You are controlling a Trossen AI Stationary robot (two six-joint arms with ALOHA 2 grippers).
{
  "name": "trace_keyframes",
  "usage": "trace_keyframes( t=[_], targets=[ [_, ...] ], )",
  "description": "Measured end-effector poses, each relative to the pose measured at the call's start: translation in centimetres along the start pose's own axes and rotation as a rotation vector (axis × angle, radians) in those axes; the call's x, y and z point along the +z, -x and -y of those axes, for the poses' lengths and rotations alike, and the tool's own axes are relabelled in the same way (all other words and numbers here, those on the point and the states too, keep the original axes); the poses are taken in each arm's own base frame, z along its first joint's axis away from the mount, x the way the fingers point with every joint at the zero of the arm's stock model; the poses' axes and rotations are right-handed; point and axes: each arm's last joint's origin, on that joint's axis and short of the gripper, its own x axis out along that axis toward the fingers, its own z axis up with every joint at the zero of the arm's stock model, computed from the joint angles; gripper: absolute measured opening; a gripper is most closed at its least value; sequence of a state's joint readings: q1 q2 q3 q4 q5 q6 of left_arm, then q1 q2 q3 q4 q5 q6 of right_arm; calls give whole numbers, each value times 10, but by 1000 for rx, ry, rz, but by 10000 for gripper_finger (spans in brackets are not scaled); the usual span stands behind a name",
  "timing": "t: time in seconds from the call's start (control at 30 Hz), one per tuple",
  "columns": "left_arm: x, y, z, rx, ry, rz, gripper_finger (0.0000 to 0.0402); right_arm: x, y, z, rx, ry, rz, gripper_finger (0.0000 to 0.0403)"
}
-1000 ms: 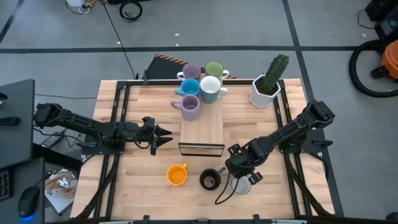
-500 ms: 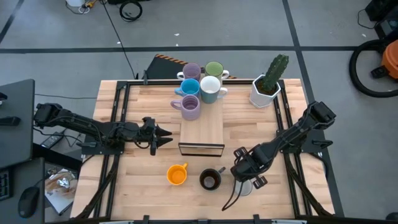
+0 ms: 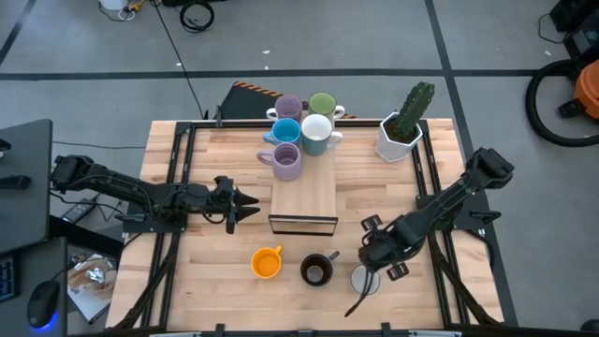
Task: Place coffee mugs
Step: Put the light blue mug on the shelf
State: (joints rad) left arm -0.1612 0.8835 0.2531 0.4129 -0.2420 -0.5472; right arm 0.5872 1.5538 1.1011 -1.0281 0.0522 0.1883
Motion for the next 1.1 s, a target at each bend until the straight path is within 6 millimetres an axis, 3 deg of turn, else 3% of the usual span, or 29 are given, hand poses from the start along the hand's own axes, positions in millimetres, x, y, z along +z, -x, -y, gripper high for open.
trace_keyframes(
  t=[0.13,0.4,0.6,0.87,1.1],
  targets=[
    [0,0,0,0,12,0,173,-10,16,2,-19,-16,83,97],
    [0,0,0,0,14,0,173,-40,29,-6,16,-58,171,104],
    [0,0,0,0,16,0,173,-55,46,-17,55,-34,237,144],
    [0,0,0,-1,12,-1,173,-61,47,-27,37,-57,238,224],
    [0,0,0,-1,10,-1,173,-56,48,-31,124,-177,264,236]
  ],
)
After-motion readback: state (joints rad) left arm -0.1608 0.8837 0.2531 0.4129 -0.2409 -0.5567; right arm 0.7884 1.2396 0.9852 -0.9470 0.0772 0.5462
